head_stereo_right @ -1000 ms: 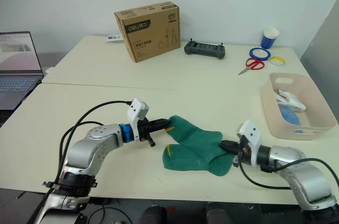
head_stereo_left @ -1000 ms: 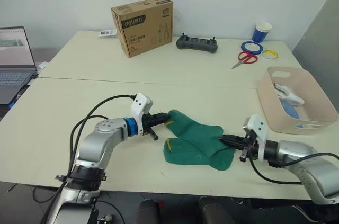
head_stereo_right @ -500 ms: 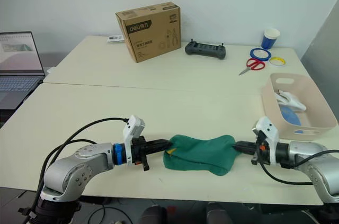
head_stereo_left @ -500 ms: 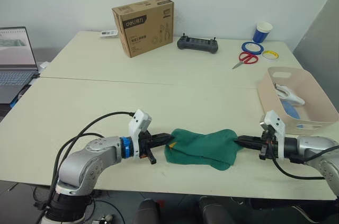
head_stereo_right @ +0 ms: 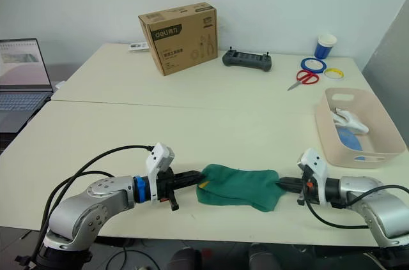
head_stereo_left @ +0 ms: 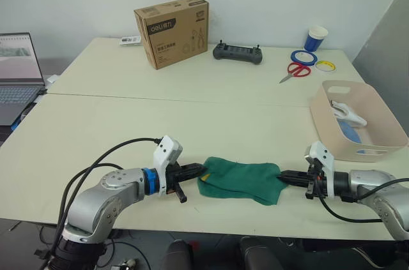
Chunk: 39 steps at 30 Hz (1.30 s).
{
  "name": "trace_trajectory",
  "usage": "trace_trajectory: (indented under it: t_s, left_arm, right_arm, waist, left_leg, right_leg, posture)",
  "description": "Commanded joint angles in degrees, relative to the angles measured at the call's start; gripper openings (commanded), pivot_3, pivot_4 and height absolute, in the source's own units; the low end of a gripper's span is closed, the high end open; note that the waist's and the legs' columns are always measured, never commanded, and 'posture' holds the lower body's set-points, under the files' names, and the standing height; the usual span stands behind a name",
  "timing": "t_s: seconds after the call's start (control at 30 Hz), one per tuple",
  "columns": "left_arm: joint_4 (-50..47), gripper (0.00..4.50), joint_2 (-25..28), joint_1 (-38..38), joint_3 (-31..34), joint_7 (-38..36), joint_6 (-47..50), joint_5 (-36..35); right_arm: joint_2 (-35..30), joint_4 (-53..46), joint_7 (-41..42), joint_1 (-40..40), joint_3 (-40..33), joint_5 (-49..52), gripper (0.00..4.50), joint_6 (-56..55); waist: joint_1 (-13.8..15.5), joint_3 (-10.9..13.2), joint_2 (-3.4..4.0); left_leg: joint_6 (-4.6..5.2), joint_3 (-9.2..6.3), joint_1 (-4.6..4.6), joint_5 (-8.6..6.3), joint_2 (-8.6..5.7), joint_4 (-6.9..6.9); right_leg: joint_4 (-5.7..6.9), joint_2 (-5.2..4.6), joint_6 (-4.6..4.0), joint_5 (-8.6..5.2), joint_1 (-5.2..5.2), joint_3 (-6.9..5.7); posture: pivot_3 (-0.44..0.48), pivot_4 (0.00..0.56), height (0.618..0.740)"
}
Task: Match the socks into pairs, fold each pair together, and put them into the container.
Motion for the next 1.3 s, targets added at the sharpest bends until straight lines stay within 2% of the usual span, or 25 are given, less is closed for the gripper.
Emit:
trace_trajectory:
  t_s: [0.03, 0.1, 0.17, 0.33, 0.47, 0.53, 0.63, 0.7, 0.83, 1.3]
  left_arm:
    - [0.65, 0.90, 0.46, -0.34, 0.80, -0.01, -2.92, 0.94]
    - [2.40, 1.54, 1.16, -0.80, 3.75, 0.05, -2.25, -0.38]
    - [2.94, 2.16, 2.47, -0.71, 4.99, -1.25, -2.46, -0.93]
    - [2.17, 2.16, 8.69, -0.20, 5.24, -9.20, -9.34, 0.65]
    - [3.48, 2.16, 14.63, 0.51, -1.93, -16.92, -28.93, 12.98]
    - [4.48, 2.16, 13.93, -0.51, -4.40, -18.37, -35.35, 15.62]
    - [5.56, 2.16, 11.63, -1.76, -6.26, -18.19, -39.38, 17.28]
    - [7.96, 2.16, 10.10, -2.84, -9.16, -17.15, -44.48, 22.03]
    - [9.15, 2.16, 7.06, -4.24, -10.68, -15.89, -44.69, 23.36]
    - [10.82, 2.16, 7.29, -3.93, -12.81, -17.62, -45.98, 26.03]
  right_arm:
    - [-0.71, 0.23, 0.00, -0.43, -3.00, -0.75, 1.29, -3.01]
    - [-1.83, 0.06, 0.64, 0.07, -5.05, -0.05, 2.04, -3.54]
    - [-2.24, -0.31, 0.84, 0.41, -6.46, 0.71, 2.05, -3.56]
    - [-3.42, -4.57, 2.52, 1.84, -9.06, 2.97, 2.05, -3.65]
    - [-5.54, -8.82, 6.05, 6.63, -5.07, -3.59, 2.05, -12.88]
    - [-5.54, -9.68, 6.65, 8.40, -2.57, -7.53, 2.05, -18.99]
    - [-4.42, -9.78, 5.92, 9.34, -0.89, -10.63, 2.05, -24.41]
    - [-3.47, -9.22, 4.60, 10.01, 0.92, -15.13, 2.05, -31.24]
    - [-2.60, -8.56, 3.92, 11.49, 1.94, -17.89, 2.05, -35.94]
    - [-1.86, -7.94, 1.77, 13.59, 5.52, -24.55, 2.05, -41.98]
  waist:
    - [-0.01, 0.00, 0.00]
    - [0.00, 0.00, 0.00]
    - [-0.04, 0.00, 0.00]
    - [-0.01, 0.00, 0.01]
    - [0.09, 0.00, 0.02]
    - [0.12, 0.00, 0.02]
    - [0.10, 0.02, -0.01]
    - [0.11, 0.02, -0.01]
    - [0.07, 0.02, -0.01]
    - [0.11, 0.01, -0.01]
  left_leg:
    - [0.00, 0.01, 0.00, 0.00, 0.00, 0.00]
    - [0.00, 0.00, 0.00, 0.00, 0.00, 0.00]
    - [0.00, -0.01, 0.00, 0.00, 0.00, -0.01]
    - [0.00, 0.00, 0.00, 0.00, 0.01, -0.02]
    - [0.00, 0.02, 0.01, 0.00, 0.01, -0.05]
    - [-0.01, 0.13, 0.01, 0.00, 0.00, -0.09]
    - [-0.01, 0.31, 0.00, 0.00, 0.00, -0.03]
    - [-0.01, 0.32, 0.00, 0.00, 0.01, 0.00]
    - [-0.01, 0.31, 0.02, 0.00, 0.02, -0.01]
    - [-0.01, 0.27, 0.03, 0.00, 0.03, 0.00]
  right_leg:
    - [0.00, 0.00, 0.00, 0.00, 0.00, 0.01]
    - [0.00, 0.00, 0.00, 0.00, 0.00, 0.00]
    - [0.01, 0.01, 0.00, 0.00, -0.01, 0.00]
    - [0.01, 0.01, -0.04, -0.02, -0.02, -0.01]
    - [-0.03, -0.01, -0.23, -0.14, -0.02, -0.02]
    - [-0.05, -0.09, -0.28, -0.17, -0.01, -0.01]
    - [-0.06, -0.16, -0.31, -0.19, -0.01, 0.07]
    - [-0.06, -0.15, -0.28, -0.17, -0.01, 0.09]
    - [-0.03, -0.12, -0.14, -0.10, 0.00, 0.08]
    - [0.01, -0.11, -0.11, -0.08, 0.01, 0.04]
  posture:
    - [0.000, 0.150, 0.740]
    - [0.000, 0.150, 0.740]
    - [0.000, 0.150, 0.740]
    - [0.000, 0.150, 0.740]
    - [0.000, 0.150, 0.740]
    - [0.000, 0.150, 0.740]
    - [0.000, 0.150, 0.740]
    - [0.000, 0.150, 0.740]
    - [0.000, 0.150, 0.740]
    - [0.000, 0.150, 0.740]
